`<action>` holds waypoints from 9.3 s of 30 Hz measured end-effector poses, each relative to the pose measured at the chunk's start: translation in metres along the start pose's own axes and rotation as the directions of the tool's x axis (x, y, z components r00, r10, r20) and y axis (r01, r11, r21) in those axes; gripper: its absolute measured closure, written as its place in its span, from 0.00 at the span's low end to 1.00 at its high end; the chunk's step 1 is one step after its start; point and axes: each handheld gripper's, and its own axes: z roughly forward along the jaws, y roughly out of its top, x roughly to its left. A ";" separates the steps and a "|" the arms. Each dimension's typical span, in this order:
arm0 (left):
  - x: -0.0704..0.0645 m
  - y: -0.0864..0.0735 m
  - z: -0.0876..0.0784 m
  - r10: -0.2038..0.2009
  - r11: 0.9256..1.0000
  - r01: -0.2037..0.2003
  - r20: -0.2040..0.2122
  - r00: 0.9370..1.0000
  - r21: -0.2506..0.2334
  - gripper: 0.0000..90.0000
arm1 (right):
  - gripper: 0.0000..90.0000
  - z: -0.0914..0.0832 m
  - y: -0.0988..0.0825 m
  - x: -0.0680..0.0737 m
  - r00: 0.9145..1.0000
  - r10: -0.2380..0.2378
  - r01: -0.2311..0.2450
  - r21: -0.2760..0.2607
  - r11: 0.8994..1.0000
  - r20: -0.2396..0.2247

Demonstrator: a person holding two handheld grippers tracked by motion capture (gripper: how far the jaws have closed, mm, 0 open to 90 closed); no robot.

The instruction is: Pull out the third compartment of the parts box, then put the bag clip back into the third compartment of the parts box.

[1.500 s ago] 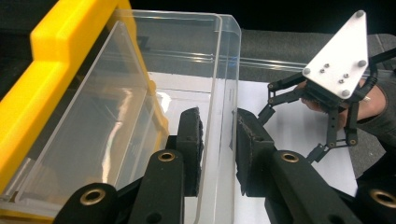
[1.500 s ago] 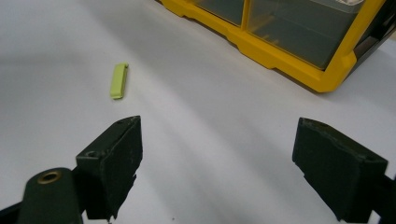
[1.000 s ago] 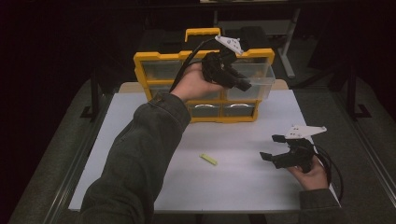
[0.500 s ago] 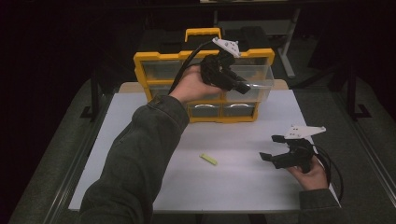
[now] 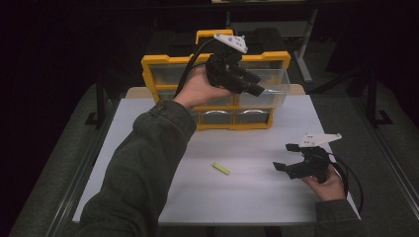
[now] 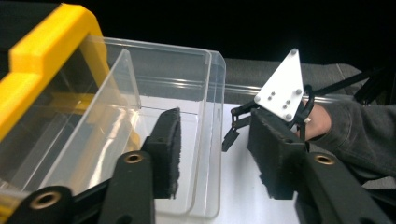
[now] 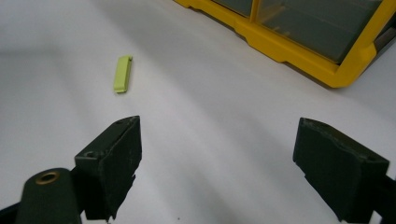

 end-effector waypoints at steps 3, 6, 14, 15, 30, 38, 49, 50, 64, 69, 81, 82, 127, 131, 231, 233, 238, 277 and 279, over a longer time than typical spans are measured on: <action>-0.001 0.000 -0.007 -0.003 1.000 0.004 0.001 1.000 -0.022 0.51 | 0.16 0.001 0.000 0.001 1.000 0.000 0.000 0.005 1.000 0.002; -0.004 -0.001 -0.014 -0.004 0.999 0.004 -0.005 1.000 -0.037 0.47 | 0.16 0.001 0.000 0.000 1.000 0.001 -0.001 0.001 1.000 0.007; -0.010 -0.008 -0.034 -0.015 0.998 0.013 -0.031 0.999 -0.067 0.42 | 0.15 0.002 -0.002 -0.001 1.000 0.022 -0.022 0.000 1.000 0.010; -0.011 -0.009 -0.037 -0.014 0.998 0.012 -0.030 0.999 -0.070 0.42 | 0.15 0.002 -0.002 -0.001 1.000 0.022 -0.022 -0.001 1.000 0.012; -0.030 -0.024 -0.067 -0.015 0.997 0.009 -0.070 0.997 -0.082 0.35 | 0.15 0.001 -0.003 -0.003 0.999 0.033 -0.033 0.002 0.999 0.020; -0.040 -0.042 -0.082 -0.032 0.997 0.024 -0.093 0.995 -0.079 0.33 | 0.15 0.002 -0.003 -0.003 0.999 0.031 -0.031 0.004 1.000 0.020; -0.046 -0.072 -0.097 -0.068 0.992 0.054 -0.122 0.990 -0.111 0.31 | 0.15 0.004 -0.003 -0.003 0.999 0.029 -0.030 0.008 1.000 0.024; -0.046 -0.075 -0.098 -0.073 0.992 0.059 -0.121 0.990 -0.115 0.31 | 0.15 0.004 -0.003 -0.002 0.999 0.030 -0.030 0.006 1.000 0.024; -0.048 -0.108 -0.106 -0.132 0.982 0.109 -0.151 0.980 -0.154 0.28 | 0.15 0.006 -0.003 0.000 0.999 0.028 -0.028 0.016 0.999 0.017; -0.049 -0.121 -0.107 -0.156 0.978 0.129 -0.161 0.975 -0.163 0.27 | 0.15 0.008 -0.003 0.000 0.999 0.030 -0.031 0.021 0.999 0.020; -0.059 -0.143 -0.112 -0.182 0.974 0.144 -0.225 0.957 -0.175 0.25 | 0.15 0.009 -0.004 0.001 1.000 0.026 -0.026 0.031 0.999 0.014; -0.060 -0.145 -0.112 -0.177 0.976 0.140 -0.231 0.957 -0.169 0.25 | 0.15 0.009 -0.004 0.001 1.000 0.027 -0.028 0.030 0.999 0.014; -0.085 -0.223 -0.113 -0.247 0.964 0.195 -0.348 0.904 -0.180 0.25 | 0.15 0.016 -0.005 0.004 1.000 0.022 -0.021 0.064 0.998 -0.004; -0.086 -0.231 -0.112 -0.258 0.962 0.206 -0.349 0.901 -0.181 0.25 | 0.15 0.016 -0.005 0.005 1.000 0.018 -0.018 0.063 0.998 -0.006; -0.098 -0.306 -0.094 -0.327 0.944 0.278 -0.380 0.865 -0.178 0.20 | 0.64 0.153 0.066 0.085 0.972 -0.140 0.193 0.300 0.934 -0.190; -0.098 -0.306 -0.093 -0.328 0.944 0.282 -0.380 0.865 -0.172 0.21 | 0.67 0.154 0.066 0.086 0.970 -0.154 0.206 0.300 0.931 -0.190; -0.097 -0.308 -0.091 -0.328 0.944 0.286 -0.380 0.865 -0.164 0.21 | 0.73 0.156 0.064 0.088 0.970 -0.170 0.219 0.321 0.922 -0.174; -0.097 -0.312 -0.090 -0.330 0.943 0.289 -0.377 0.865 -0.162 0.21 | 0.85 0.138 0.073 0.085 0.937 -0.212 0.280 0.236 0.931 -0.279; -0.096 -0.313 -0.089 -0.328 0.944 0.291 -0.375 0.867 -0.155 0.21 | 0.85 0.135 0.074 0.084 0.933 -0.220 0.290 0.236 0.927 -0.283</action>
